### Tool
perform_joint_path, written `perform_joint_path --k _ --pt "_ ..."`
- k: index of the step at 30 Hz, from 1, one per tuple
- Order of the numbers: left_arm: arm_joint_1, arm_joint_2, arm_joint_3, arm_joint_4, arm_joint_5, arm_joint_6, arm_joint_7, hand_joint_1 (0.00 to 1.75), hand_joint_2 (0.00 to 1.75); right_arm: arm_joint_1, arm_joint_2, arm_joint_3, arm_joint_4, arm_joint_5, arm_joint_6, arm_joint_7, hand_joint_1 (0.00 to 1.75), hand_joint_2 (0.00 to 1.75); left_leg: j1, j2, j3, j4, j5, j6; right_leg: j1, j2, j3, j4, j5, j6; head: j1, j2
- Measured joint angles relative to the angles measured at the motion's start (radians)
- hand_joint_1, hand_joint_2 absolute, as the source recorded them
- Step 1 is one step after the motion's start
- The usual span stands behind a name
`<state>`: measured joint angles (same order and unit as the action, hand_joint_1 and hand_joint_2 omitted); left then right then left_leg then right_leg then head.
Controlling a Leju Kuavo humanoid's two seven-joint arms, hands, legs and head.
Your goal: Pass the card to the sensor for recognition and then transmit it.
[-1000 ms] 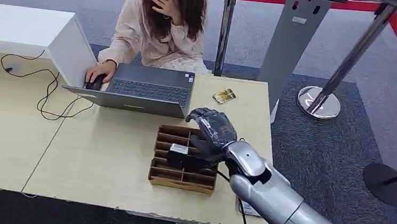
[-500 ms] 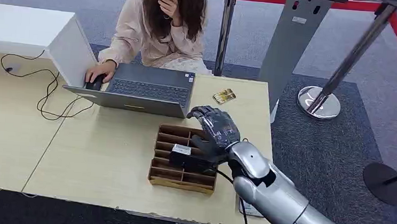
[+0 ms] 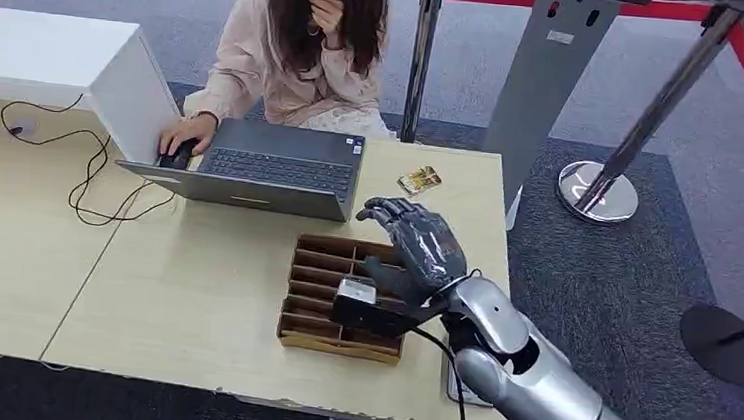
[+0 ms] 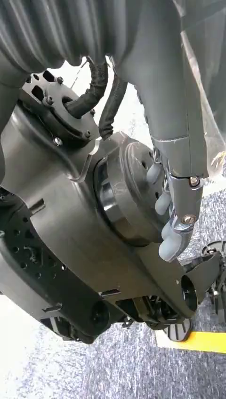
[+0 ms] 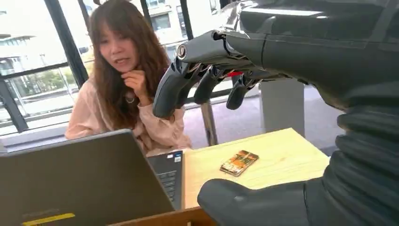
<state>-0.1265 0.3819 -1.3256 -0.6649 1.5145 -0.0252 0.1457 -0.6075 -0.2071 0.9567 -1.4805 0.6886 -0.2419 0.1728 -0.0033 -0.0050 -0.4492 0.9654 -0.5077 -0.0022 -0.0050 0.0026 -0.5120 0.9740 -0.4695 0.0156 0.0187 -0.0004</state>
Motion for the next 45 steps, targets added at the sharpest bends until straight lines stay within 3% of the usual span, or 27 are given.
perform_joint_path --k 16,45 --pt "-0.001 -0.004 0.000 0.001 -0.010 -0.010 0.000 0.00 1.75 0.021 0.032 0.013 0.028 -0.015 -0.029 -0.084 0.70 1.75 0.000 0.000 0.000 0.000 0.000 0.000 0.000 0.000 0.000 0.000 0.000 0.000 0.000 0.000" --pt "-0.001 -0.005 0.000 0.002 -0.021 -0.014 0.002 0.00 1.75 0.025 0.065 0.024 0.095 -0.001 -0.052 -0.083 0.80 1.75 0.000 0.000 0.000 0.000 0.000 0.000 0.000 0.000 0.000 0.000 0.000 0.000 0.000 0.000"
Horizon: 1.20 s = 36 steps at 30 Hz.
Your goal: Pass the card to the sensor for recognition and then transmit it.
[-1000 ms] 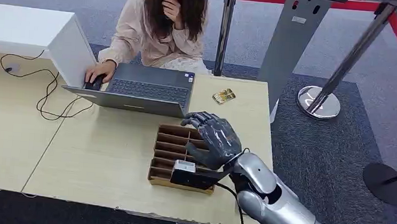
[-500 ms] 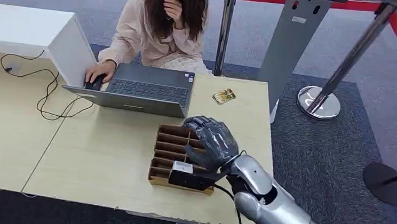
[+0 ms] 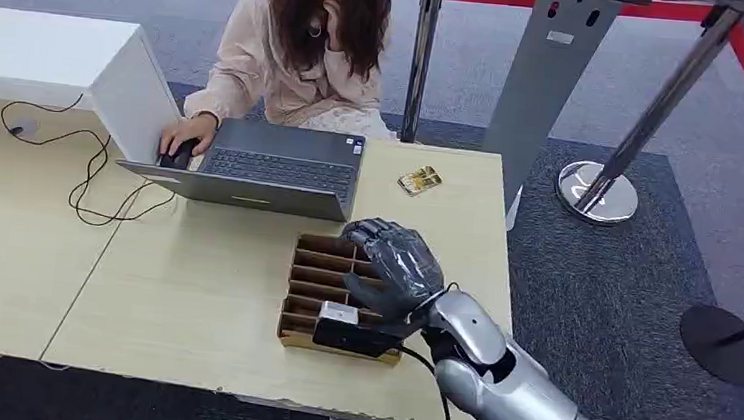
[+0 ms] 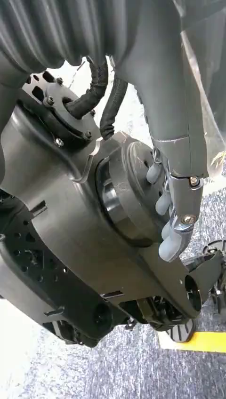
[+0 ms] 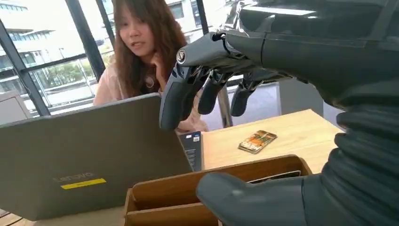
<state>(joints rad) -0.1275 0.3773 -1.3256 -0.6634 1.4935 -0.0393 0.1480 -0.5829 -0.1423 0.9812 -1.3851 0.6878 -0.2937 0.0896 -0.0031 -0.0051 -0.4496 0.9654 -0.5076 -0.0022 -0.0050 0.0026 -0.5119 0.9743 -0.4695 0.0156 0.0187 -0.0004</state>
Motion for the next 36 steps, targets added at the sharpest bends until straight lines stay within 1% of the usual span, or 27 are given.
perform_joint_path --k 16,36 --pt "0.000 0.000 0.000 0.003 -0.003 -0.004 -0.002 0.00 1.75 -0.029 0.026 0.001 0.037 0.001 0.002 0.003 0.82 1.75 0.000 0.000 0.000 0.000 0.000 0.000 0.000 0.000 0.000 0.000 0.000 0.000 0.000 0.000" --pt "0.000 0.000 0.000 0.006 0.000 -0.002 -0.002 0.00 1.75 -0.034 0.028 0.002 0.058 0.001 0.016 0.023 0.80 1.75 0.000 0.000 0.000 0.000 0.000 0.000 0.000 0.000 0.000 0.000 0.000 0.000 0.000 0.000"
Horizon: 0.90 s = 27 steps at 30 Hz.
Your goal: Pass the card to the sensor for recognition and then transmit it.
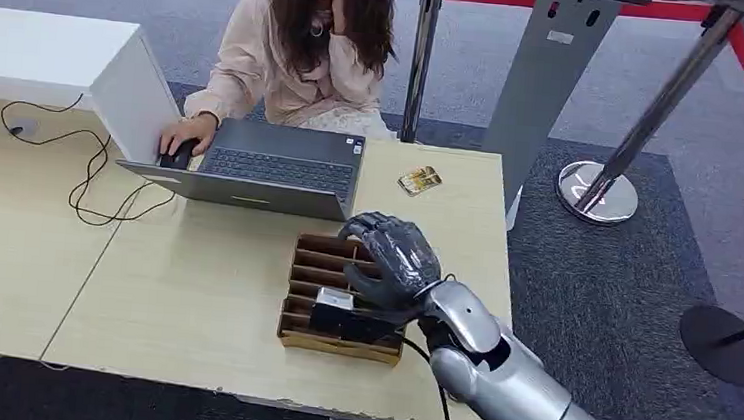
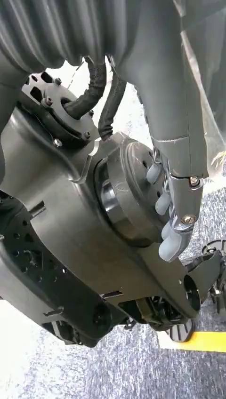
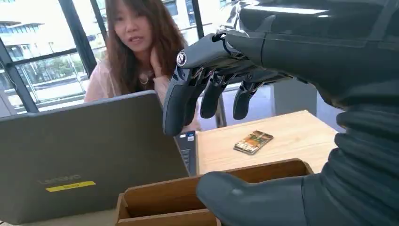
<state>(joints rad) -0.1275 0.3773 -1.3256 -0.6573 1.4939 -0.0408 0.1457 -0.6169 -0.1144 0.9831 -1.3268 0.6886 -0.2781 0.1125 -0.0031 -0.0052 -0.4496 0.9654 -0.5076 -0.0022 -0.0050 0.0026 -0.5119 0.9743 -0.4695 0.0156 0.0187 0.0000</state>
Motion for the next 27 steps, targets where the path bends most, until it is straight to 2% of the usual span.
perform_joint_path --k 15,27 --pt "0.000 0.000 0.000 0.001 -0.001 -0.003 0.001 0.00 1.75 -0.001 -0.003 0.000 0.006 0.000 -0.001 0.002 0.80 1.75 0.000 0.000 0.000 0.000 0.000 0.000 0.000 0.000 0.000 0.000 0.000 0.000 0.000 0.000" --pt "0.000 0.000 0.000 0.002 0.000 -0.003 0.001 0.00 1.75 -0.001 -0.003 0.000 0.015 0.043 -0.005 0.018 0.66 1.75 0.000 0.000 0.000 0.000 0.000 0.000 0.000 0.000 0.000 0.000 0.000 0.000 0.000 0.000"
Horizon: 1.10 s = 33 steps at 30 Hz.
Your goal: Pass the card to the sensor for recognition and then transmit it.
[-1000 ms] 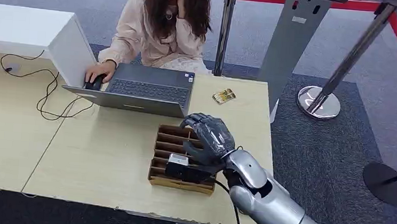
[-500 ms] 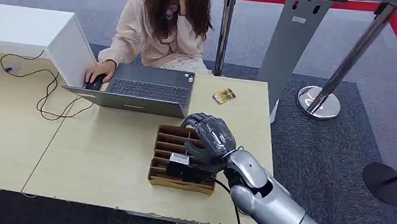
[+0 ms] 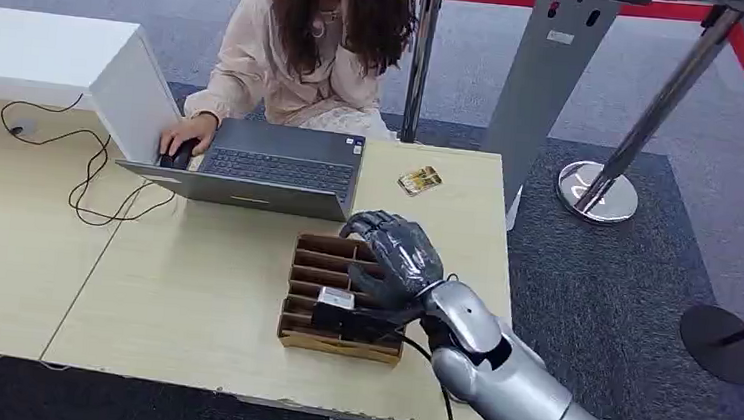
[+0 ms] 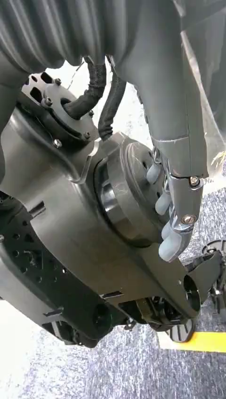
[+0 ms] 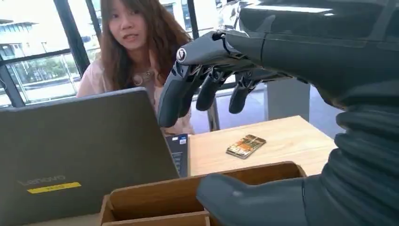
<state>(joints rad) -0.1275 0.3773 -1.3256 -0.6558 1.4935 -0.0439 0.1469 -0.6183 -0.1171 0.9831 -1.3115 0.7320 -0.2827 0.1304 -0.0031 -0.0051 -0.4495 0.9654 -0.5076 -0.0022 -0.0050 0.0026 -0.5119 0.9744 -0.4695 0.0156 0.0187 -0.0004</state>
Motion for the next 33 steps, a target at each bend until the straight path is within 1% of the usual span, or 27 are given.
perform_joint_path --k 5,16,33 --pt "0.000 0.000 0.000 0.000 0.000 0.000 0.000 0.00 1.75 0.000 0.000 0.000 0.008 0.010 -0.001 0.006 0.65 1.75 0.000 0.000 0.000 0.000 0.000 0.000 0.000 0.000 0.000 0.000 0.000 0.000 0.000 0.000" --pt "0.000 -0.001 0.000 0.000 0.000 0.000 0.000 0.00 1.75 0.000 0.000 0.000 0.026 0.010 -0.001 0.010 0.73 1.75 0.000 0.000 0.000 0.000 0.000 0.000 0.000 0.000 0.000 0.000 0.000 0.000 0.000 0.000" --pt "0.000 -0.001 0.000 0.002 -0.003 0.000 -0.002 0.00 1.75 0.003 -0.013 0.000 0.028 0.011 0.004 0.025 0.75 1.75 0.000 0.000 0.000 0.000 0.000 0.000 0.000 0.000 0.000 0.000 0.000 0.000 0.000 0.000"
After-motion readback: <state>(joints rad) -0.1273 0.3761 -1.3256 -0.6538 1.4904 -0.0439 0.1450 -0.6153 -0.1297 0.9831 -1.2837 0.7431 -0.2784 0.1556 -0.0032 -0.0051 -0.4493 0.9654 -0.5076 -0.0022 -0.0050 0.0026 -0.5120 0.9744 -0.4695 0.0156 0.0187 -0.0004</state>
